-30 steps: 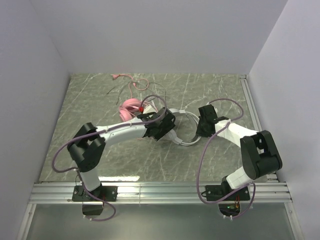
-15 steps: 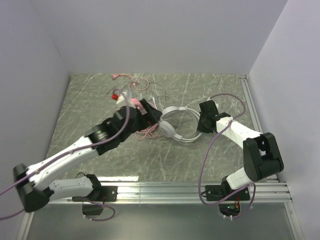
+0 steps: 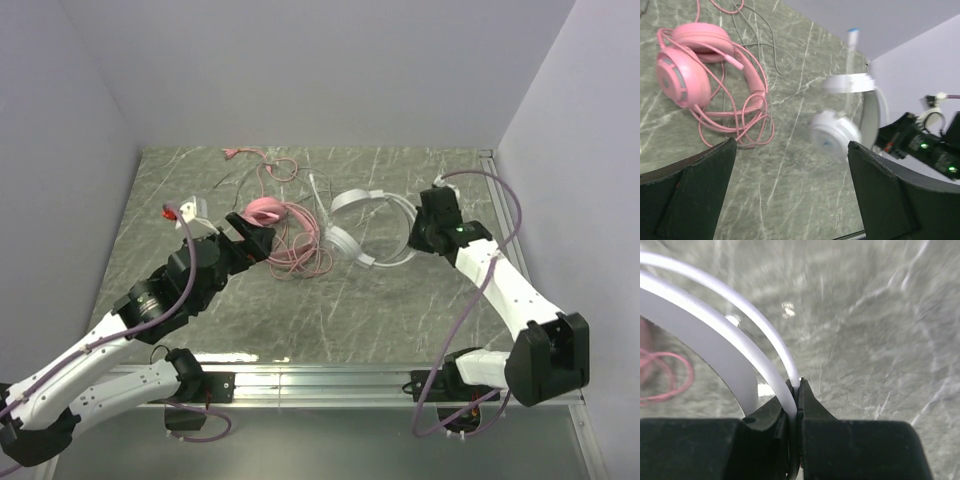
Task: Wrap the headphones
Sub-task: Grab headphones with the right arm
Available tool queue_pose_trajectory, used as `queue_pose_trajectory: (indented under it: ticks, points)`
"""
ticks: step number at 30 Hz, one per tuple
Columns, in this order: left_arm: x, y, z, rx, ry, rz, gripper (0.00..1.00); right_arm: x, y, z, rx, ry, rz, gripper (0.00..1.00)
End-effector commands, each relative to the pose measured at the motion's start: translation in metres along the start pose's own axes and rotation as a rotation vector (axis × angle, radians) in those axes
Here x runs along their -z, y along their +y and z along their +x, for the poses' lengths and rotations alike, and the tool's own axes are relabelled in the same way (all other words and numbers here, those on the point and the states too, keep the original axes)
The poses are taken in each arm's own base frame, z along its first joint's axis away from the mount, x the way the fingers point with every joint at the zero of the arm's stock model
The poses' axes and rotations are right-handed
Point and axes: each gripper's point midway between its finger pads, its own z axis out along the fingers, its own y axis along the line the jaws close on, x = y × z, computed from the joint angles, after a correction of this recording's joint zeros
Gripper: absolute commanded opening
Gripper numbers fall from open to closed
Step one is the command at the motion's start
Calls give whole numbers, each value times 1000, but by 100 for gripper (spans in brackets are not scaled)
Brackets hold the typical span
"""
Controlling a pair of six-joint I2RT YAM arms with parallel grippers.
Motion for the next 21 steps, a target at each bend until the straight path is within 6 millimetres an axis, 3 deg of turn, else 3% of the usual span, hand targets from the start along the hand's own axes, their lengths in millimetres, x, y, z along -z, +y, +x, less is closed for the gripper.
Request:
queue_pose_trajectory:
  ticks: [1, 4, 6, 10, 14, 17, 19, 21]
  points:
    - [11, 2, -21, -17, -77, 21, 99, 38, 15, -51, -60, -140, -86, 0]
    - [12, 1, -23, -44, -74, 19, 99, 61, 14, -70, -87, -190, -93, 0]
    - [7, 1, -16, -86, -52, 15, 99, 72, 12, -80, -104, -211, -98, 0]
    - [-9, 8, 6, -159, 1, -7, 99, 114, 19, -116, -146, -305, -146, 0]
    - [-35, 26, 31, -204, 44, -104, 95, 148, 19, -139, -185, -374, -154, 0]
    - [-55, 37, 45, -189, 84, -140, 95, 169, 6, -151, -250, -433, -118, 0]
    - [-73, 52, 51, -169, 140, -160, 95, 181, -2, -154, -282, -466, -110, 0]
    - [-87, 64, 44, -139, 141, -185, 93, 186, -13, -156, -309, -487, -89, 0]
